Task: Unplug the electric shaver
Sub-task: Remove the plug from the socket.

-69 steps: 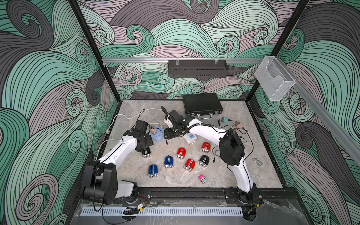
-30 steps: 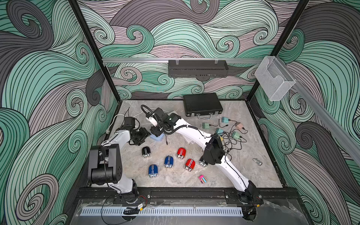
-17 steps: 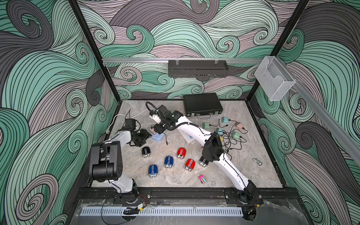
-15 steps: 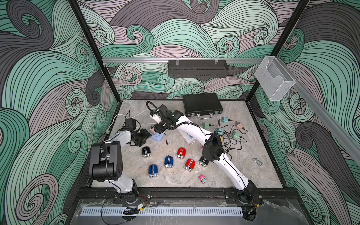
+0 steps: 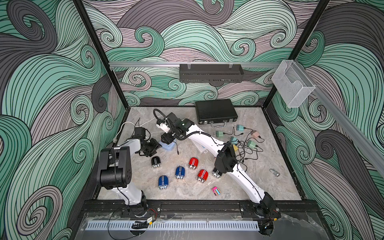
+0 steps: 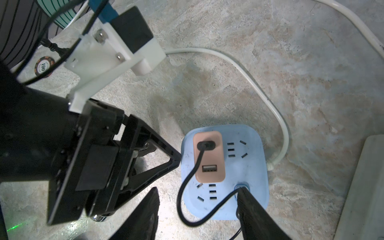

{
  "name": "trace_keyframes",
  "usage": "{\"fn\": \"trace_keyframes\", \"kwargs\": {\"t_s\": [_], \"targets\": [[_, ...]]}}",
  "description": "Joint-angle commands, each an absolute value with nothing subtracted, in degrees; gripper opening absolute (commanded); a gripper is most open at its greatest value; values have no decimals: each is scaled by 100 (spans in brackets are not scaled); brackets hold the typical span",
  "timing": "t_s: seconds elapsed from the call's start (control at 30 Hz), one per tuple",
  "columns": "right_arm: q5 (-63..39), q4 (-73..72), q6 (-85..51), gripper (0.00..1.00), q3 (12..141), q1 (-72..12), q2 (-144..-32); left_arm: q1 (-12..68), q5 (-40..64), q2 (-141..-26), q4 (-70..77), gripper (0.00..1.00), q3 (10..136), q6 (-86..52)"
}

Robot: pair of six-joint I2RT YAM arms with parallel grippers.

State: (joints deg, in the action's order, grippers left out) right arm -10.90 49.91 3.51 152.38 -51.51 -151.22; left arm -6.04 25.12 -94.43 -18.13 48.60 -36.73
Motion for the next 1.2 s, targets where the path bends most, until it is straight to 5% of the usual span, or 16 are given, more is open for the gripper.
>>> {"fn": "trace_keyframes", "kwargs": {"t_s": [0.0,0.53,1.17], "targets": [[-1037,4983,502,60,15397,-5127,-15347,-654,2625,-9554,-1702,54,4992,-3708],[-1143,4834,519,60,15541,-5054,-15513,-590,2566,-9786,-1669,54,5176,-3788],[-994,4202,789,46,15355,-5150,-15701,-507,2505,-9959,-1741,52,5128,-3771]]}}
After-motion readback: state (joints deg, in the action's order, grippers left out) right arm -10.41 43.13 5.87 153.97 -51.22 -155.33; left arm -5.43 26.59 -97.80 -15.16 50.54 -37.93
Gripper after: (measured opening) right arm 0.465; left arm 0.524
